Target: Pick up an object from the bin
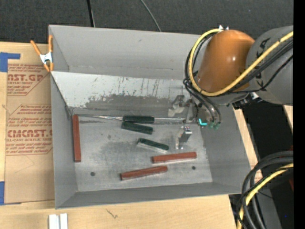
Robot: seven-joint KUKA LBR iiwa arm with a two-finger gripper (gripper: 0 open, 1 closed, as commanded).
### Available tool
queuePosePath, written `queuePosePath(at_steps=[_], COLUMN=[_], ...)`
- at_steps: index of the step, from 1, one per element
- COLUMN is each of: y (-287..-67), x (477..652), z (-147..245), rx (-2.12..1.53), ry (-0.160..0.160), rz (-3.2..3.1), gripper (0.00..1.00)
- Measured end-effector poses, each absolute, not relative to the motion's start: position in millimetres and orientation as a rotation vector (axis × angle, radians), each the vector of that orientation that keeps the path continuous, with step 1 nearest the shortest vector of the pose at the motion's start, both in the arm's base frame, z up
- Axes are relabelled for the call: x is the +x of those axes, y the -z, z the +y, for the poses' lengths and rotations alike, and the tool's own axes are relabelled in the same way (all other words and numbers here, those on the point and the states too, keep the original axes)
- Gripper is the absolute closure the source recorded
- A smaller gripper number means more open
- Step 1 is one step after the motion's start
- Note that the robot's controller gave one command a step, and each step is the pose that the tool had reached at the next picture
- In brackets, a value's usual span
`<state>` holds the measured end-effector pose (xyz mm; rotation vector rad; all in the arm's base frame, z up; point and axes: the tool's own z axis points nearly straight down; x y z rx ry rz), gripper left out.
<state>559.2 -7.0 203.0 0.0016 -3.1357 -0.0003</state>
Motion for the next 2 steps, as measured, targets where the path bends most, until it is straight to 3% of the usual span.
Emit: queuePosePath(at_steps=[1, 2], y=[-207.3, -163.2], x=[560.9, 539.9], z=[-7.0, -14.5], rx=[0.002, -0.053], ry=[0.000, 0.002], rz=[-3.144, -3.150], gripper=[0.00, 0.00])
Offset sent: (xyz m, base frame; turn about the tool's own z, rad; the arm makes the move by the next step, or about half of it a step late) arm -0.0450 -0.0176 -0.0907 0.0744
